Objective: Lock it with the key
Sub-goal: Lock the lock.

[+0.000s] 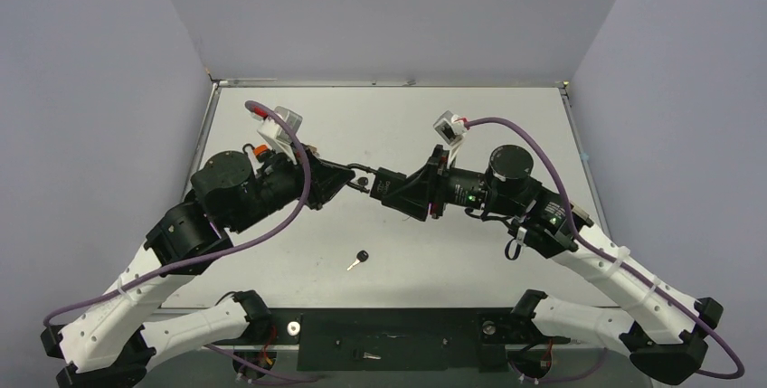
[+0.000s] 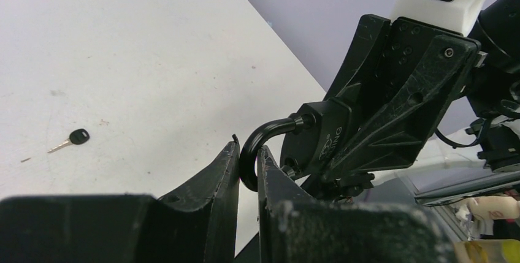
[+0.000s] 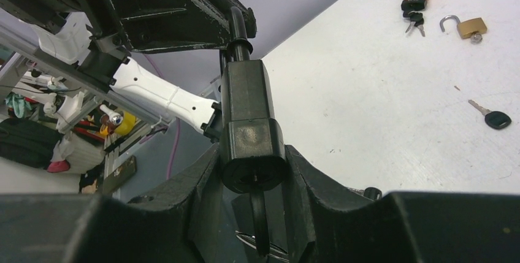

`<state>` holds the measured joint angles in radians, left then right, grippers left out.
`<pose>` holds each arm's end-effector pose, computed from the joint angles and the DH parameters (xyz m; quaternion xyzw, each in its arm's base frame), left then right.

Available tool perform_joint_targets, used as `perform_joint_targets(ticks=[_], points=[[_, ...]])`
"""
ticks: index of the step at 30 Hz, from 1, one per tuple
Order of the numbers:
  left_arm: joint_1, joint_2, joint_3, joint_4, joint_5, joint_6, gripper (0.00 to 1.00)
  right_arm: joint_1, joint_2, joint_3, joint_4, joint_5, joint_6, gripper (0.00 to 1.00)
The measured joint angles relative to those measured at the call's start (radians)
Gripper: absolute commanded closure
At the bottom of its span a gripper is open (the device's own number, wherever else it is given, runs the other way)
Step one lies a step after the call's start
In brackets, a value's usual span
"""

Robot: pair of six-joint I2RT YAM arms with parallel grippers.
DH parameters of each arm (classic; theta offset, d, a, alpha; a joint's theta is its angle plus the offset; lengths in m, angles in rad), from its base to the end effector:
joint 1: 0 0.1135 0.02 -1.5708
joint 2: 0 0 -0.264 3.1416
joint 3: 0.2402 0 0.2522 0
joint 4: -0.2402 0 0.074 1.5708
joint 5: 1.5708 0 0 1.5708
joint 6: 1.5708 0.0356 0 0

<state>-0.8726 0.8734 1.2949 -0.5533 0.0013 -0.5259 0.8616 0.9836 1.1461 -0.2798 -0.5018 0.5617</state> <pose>0.1016 -0.1211 0.4564 0.1302 0.7408 -0.4245 0.5040 0.1239 0.1707 0.4198 -0.2713 0.6912 0.5609 0.3662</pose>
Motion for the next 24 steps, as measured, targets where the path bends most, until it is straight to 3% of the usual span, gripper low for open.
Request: perform_joint_targets(ticks=[7, 24], points=[[-0.076, -0.010, -0.041, 0.033, -0.150, 0.055, 1.00, 0.004, 0.017, 0.002, -0.002, 0.000, 0.043, 1.00], [-0.149, 0.003, -0.094, 0.089, -0.334, 0.116, 1.00, 0.023, 0.063, 0.037, -0.051, 0.069, 0.060, 1.00]])
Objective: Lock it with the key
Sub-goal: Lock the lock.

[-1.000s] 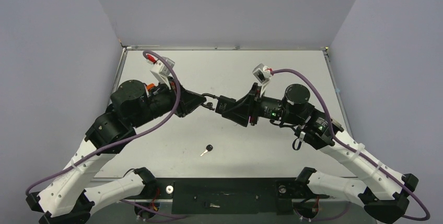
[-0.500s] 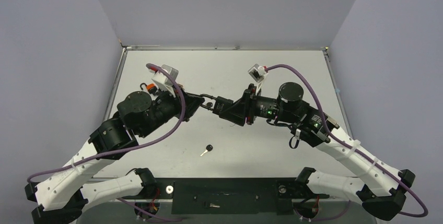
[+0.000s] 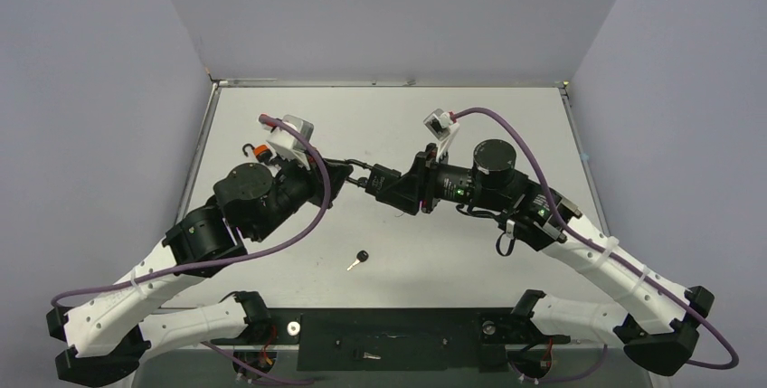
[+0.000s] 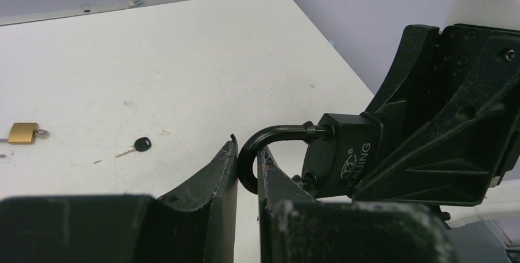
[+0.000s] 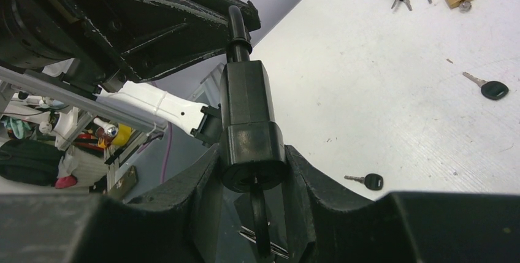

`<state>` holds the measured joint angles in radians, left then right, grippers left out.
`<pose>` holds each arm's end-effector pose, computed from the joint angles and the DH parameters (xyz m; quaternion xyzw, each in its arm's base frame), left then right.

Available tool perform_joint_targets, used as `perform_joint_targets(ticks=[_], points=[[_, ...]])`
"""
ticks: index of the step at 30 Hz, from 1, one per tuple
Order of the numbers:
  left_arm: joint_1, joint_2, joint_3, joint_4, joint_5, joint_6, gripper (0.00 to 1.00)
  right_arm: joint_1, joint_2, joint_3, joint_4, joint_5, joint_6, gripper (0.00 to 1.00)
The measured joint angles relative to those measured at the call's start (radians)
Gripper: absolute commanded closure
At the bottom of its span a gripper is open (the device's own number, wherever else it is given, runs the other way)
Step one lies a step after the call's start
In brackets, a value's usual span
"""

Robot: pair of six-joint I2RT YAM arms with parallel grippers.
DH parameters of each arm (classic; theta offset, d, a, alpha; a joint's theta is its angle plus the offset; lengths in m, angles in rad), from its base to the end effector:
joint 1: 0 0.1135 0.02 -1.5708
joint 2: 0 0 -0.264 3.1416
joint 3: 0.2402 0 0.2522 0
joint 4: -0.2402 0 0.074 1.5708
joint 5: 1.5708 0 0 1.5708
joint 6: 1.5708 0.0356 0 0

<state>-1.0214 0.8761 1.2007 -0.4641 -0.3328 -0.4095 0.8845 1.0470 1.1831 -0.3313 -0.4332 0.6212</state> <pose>0.0990 -0.1395 0.4363 0.1205 0.7424 -0.3301 0.5704 0.1322 0.1849 0.4142 -0.2343 0.7302 0.5451 0.3389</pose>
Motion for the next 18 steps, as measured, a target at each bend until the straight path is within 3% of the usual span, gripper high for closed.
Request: perform_joint_targets(ticks=[18], points=[[-0.051, 0.001, -0.027, 0.013, -0.113, 0.037, 1.00, 0.005, 0.039, 0.031, -0.024, -0.003, 0.051, 1.00]])
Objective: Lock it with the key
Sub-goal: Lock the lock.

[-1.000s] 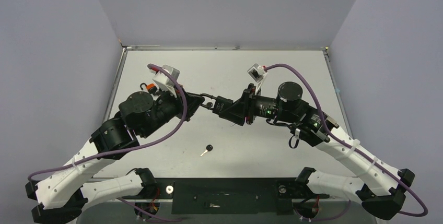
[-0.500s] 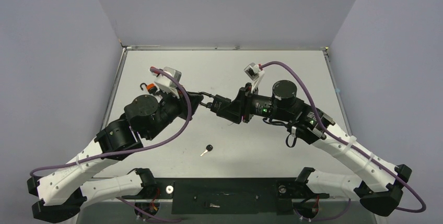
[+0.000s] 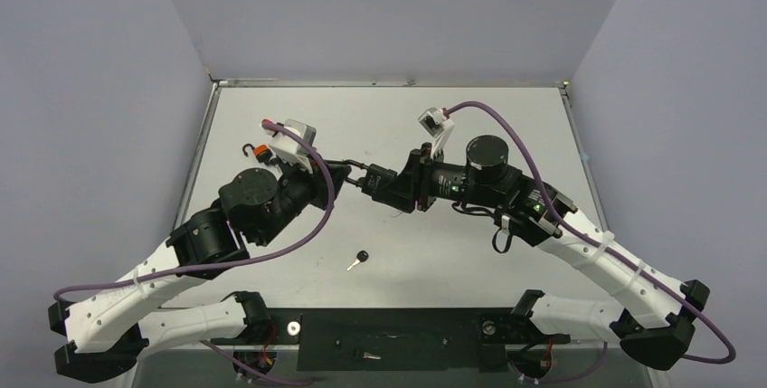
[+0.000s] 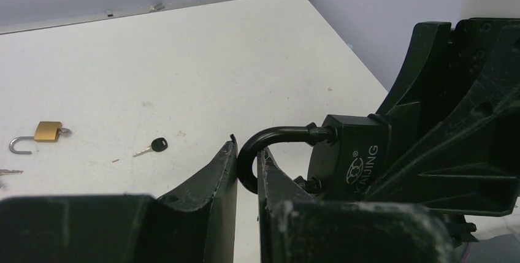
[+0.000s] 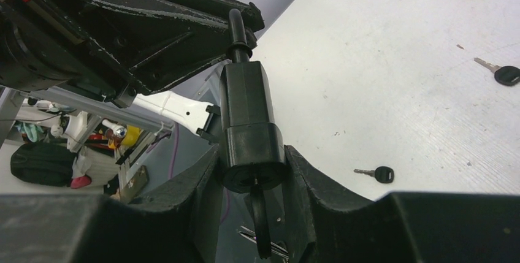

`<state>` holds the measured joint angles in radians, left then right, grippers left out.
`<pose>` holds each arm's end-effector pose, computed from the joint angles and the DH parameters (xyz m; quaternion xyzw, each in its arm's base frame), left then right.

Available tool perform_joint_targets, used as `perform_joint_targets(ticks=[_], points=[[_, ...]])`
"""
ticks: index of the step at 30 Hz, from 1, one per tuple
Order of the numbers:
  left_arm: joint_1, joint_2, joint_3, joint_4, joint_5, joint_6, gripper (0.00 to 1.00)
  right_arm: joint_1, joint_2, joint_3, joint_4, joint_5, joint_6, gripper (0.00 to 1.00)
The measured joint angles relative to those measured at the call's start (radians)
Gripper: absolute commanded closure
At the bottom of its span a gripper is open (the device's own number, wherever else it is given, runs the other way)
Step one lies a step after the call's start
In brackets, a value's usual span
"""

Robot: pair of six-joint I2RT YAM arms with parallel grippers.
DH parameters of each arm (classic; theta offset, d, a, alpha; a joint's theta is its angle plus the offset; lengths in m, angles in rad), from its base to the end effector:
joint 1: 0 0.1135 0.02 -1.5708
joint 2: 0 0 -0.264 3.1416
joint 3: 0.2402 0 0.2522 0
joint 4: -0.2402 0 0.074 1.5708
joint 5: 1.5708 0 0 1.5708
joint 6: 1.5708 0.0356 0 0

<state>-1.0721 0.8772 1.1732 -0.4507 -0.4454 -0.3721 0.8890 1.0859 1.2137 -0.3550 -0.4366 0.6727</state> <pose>0.0962 -0.1445 0.4290 0.1191 0.7452 -0.2933 0.5869 0.1369 0.1926 0.4139 -0.2165 0.7451 0.5481 0.3123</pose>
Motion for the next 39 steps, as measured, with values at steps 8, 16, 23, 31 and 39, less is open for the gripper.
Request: perform_joint_targets(ticks=[8, 16, 23, 31, 39], points=[[-0.073, 0.014, 0.002, 0.006, -0.070, 0.001, 1.00, 0.035, 0.025, 0.072, -0.113, 0.066, -0.048, 1.00], [-0.113, 0.032, 0.030, -0.032, -0.123, 0.010, 1.00, 0.062, 0.074, 0.145, -0.205, 0.114, -0.086, 1.00], [-0.139, 0.057, 0.075, -0.080, -0.135, 0.037, 1.00, 0.069, 0.099, 0.177, -0.263, 0.149, -0.113, 1.00], [-0.146, 0.075, 0.084, -0.119, -0.134, 0.041, 1.00, 0.072, 0.125, 0.221, -0.346, 0.156, -0.138, 1.00], [-0.153, 0.084, 0.083, -0.130, -0.129, 0.029, 1.00, 0.075, 0.135, 0.241, -0.388, 0.160, -0.144, 1.00]])
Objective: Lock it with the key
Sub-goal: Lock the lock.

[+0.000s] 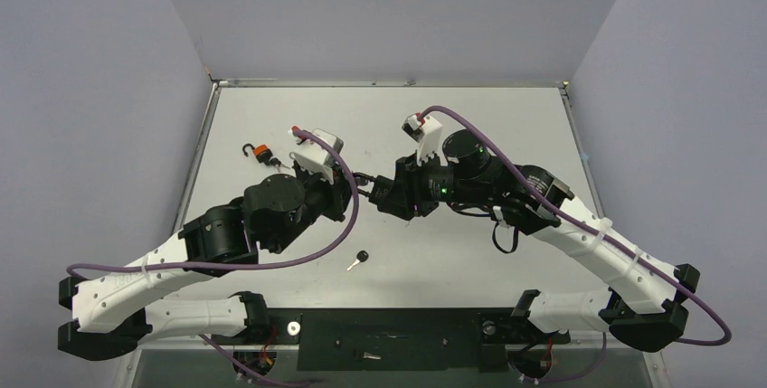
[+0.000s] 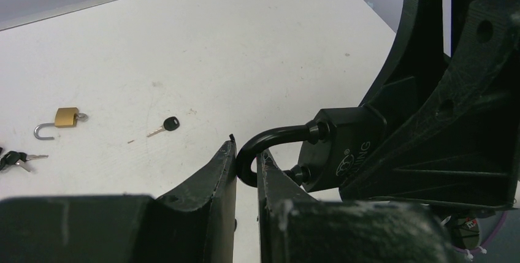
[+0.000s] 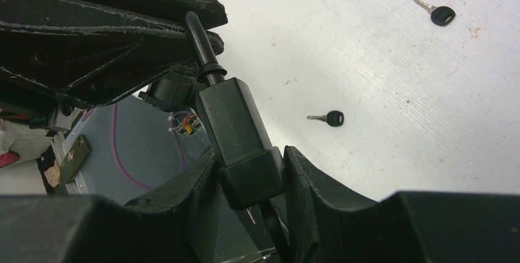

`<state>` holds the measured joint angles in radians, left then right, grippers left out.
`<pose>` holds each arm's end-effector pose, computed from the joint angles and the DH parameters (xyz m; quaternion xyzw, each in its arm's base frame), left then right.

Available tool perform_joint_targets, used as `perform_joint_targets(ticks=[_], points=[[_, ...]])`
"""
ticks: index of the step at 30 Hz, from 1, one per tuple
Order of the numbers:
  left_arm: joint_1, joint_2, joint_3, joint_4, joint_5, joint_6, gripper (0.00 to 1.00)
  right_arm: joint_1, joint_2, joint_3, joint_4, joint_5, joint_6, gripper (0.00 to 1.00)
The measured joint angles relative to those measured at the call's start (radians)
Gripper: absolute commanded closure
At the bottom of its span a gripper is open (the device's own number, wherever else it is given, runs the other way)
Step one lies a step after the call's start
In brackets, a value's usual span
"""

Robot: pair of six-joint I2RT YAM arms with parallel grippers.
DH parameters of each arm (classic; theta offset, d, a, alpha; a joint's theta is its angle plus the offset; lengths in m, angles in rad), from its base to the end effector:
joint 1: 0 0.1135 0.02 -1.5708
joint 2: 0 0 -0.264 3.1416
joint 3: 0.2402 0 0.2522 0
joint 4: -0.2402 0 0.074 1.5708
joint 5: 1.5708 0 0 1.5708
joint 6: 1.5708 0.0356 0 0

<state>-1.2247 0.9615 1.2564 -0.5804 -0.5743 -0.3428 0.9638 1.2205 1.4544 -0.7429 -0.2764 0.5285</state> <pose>0.0811 -0.1680 0.4293 0.1742 0.7667 -0.2452 0.5672 0.1337 0.2095 0.4239 -0.2525 0.8189 0.4276 0.2876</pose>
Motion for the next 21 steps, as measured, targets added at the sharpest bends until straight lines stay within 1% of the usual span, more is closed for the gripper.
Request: perform_joint_targets(ticks=[8, 13, 21], points=[[0.005, -0.003, -0.038, 0.023, 0.018, -0.038, 1.00, 0.000, 0.001, 0.004, -0.039, 0.001, -0.001, 1.00], [0.087, -0.039, -0.103, 0.083, 0.125, -0.107, 1.00, -0.002, -0.008, 0.001, -0.028, 0.008, 0.000, 1.00], [0.116, -0.024, -0.103, 0.119, 0.196, -0.158, 1.00, -0.002, -0.028, 0.000, -0.019, 0.026, 0.000, 1.00]])
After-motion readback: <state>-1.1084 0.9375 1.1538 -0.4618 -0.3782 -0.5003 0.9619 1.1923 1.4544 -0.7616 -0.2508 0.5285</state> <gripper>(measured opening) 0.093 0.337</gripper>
